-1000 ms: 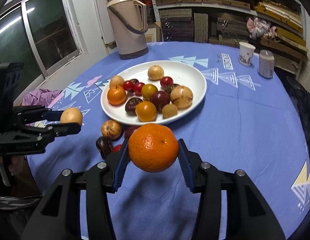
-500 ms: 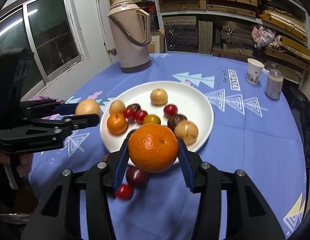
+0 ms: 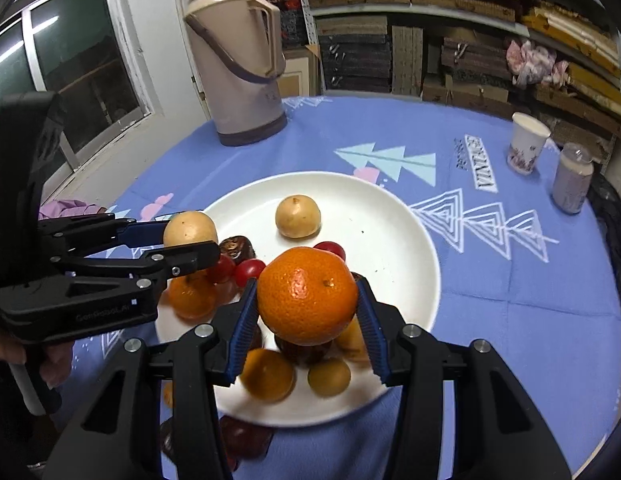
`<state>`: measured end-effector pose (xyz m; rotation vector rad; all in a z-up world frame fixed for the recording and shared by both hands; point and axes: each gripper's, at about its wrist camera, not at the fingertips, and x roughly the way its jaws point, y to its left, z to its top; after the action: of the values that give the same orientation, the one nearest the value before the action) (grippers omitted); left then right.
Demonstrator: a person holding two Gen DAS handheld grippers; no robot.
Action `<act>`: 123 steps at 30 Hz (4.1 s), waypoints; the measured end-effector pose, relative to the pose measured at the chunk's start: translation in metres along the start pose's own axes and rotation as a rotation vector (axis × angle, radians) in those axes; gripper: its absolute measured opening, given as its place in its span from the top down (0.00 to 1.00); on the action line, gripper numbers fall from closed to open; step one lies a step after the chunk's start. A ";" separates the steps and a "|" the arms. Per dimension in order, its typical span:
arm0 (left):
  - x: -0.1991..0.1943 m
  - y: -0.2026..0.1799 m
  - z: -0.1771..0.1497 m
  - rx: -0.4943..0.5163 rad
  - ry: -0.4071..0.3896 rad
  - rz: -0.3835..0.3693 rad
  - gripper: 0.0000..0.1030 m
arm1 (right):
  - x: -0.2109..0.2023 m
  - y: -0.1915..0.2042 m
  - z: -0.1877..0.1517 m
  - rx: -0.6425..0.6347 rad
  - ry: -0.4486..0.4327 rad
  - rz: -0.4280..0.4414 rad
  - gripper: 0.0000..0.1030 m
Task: Organize fruits
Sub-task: 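Carry the tan fruit and orange onto the white plate and open both grippers, then grasp a striped orange fruit with the left gripper while the right grasps a dark red plum, then carry the striped fruit and plum onto the white plate and open both grippers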
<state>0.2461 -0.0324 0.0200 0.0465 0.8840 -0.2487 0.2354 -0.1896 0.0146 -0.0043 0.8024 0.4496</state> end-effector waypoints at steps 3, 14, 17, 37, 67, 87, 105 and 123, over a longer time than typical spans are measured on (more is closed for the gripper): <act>0.007 -0.001 0.002 0.007 0.002 0.001 0.57 | 0.013 -0.004 0.002 0.004 0.013 -0.014 0.55; 0.020 0.006 0.004 -0.018 0.032 0.004 0.56 | 0.022 -0.016 0.000 0.032 0.007 -0.037 0.43; 0.006 0.004 0.002 -0.001 -0.014 -0.006 0.56 | 0.010 -0.014 -0.003 0.026 -0.032 -0.040 0.40; -0.051 0.005 -0.059 -0.019 -0.037 -0.004 0.29 | -0.036 0.027 -0.099 -0.039 0.065 0.010 0.41; 0.003 -0.020 -0.108 -0.014 0.179 -0.101 0.51 | -0.034 0.012 -0.120 0.058 0.091 0.020 0.63; -0.056 0.001 -0.094 0.005 0.039 -0.061 0.62 | -0.075 0.022 -0.101 0.018 -0.005 0.019 0.63; -0.036 0.005 -0.029 -0.040 -0.007 -0.054 0.62 | -0.048 0.015 -0.029 0.058 -0.093 0.042 0.63; 0.014 0.005 -0.019 -0.034 0.056 -0.043 0.62 | 0.019 0.014 -0.012 0.039 -0.002 0.041 0.63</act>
<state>0.2412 -0.0271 -0.0030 0.0032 0.9455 -0.2739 0.2332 -0.1716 -0.0053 0.0485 0.8100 0.4722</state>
